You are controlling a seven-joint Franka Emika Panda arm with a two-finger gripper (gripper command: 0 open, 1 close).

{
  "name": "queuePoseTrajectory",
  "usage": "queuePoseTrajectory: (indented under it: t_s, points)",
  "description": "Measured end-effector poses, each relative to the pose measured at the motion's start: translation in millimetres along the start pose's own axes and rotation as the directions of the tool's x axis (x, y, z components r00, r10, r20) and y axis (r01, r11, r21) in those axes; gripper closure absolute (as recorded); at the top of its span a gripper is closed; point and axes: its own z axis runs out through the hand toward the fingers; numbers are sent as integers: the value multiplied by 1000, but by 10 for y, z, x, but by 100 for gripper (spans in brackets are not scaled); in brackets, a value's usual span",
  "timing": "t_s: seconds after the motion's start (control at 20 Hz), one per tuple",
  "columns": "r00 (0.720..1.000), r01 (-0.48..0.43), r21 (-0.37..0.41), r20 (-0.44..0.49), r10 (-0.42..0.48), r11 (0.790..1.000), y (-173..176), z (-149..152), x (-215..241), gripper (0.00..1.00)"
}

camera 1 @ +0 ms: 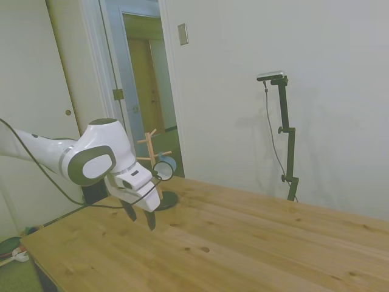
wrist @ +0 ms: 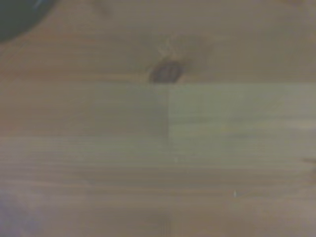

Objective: Unload the mug

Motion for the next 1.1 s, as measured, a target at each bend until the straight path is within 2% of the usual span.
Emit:
queuePoseTrajectory:
  t_s: [0.4,0.65,1.1]
  points:
    - [998,25,87,-62,-20,996,-525,-3,342,0]
    - [993,65,149,-108,-49,987,-872,-32,417,0]
    - [975,160,209,-186,-121,965,-1287,-51,444,0]
